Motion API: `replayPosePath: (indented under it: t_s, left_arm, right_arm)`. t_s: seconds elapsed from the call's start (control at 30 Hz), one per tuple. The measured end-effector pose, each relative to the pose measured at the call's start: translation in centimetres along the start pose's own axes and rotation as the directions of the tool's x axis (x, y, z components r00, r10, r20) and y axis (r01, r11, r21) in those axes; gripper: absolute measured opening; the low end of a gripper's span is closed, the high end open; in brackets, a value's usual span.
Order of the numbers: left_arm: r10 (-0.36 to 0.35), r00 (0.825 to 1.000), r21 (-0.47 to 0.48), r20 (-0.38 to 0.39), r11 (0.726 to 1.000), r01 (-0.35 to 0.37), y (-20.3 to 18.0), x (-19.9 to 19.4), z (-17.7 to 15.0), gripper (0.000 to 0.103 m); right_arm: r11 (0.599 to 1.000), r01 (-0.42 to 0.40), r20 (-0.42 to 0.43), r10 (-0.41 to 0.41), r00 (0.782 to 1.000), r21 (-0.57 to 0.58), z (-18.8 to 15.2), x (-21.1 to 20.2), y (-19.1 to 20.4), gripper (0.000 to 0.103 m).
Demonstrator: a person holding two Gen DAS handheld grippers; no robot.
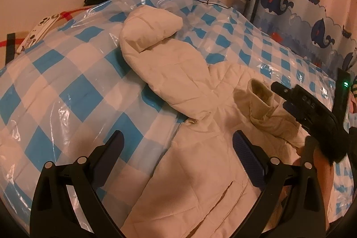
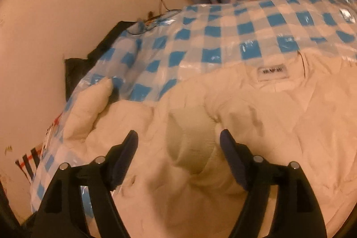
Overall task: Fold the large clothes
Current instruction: 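Lower the sleeve onto the jacket front and open the right tool, then grasp the other sleeve's knit cuff with the left tool and lift it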
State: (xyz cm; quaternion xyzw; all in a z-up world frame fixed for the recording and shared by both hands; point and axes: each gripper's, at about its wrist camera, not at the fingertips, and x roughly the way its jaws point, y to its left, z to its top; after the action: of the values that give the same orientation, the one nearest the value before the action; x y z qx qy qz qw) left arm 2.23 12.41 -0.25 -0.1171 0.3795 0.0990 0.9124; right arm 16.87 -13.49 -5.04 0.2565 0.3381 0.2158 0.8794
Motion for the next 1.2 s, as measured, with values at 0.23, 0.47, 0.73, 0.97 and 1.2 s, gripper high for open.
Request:
replayPosePath:
  t_s: [0.23,0.47,0.73,0.97,1.2]
  left_arm:
    - [0.016,1.0,0.044,0.02,0.999,-0.017,-1.0,-0.2,-0.1,0.094]
    - [0.05,0.998,0.092,0.042,0.994,-0.054,-2.0,-0.3,-0.2,0.094]
    - [0.143,0.981,0.242,0.135,0.955,-0.172,-5.5,-0.6,-1.2,0.094]
    - [0.192,0.94,0.461,0.281,0.832,-0.308,-9.4,1.5,3.5,0.094]
    - [0.059,0.995,0.202,0.082,0.977,-0.074,-0.5,7.9,18.0,0.094]
  right_arm:
    - [0.999,0.036,-0.223,-0.034,0.974,0.006,-1.0,5.2,-1.4,0.084]
    - [1.0,0.018,-0.059,-0.019,0.998,-0.015,-1.0,-5.0,-2.4,0.084]
    - [0.974,0.169,-0.081,-0.158,0.984,0.153,-8.8,-14.1,-14.7,0.089]
    - [0.979,0.185,-0.079,-0.179,0.981,0.083,-9.7,-13.2,-14.1,0.097]
    - [0.977,0.177,-0.089,-0.167,0.982,0.118,-9.6,-13.0,-14.6,0.097]
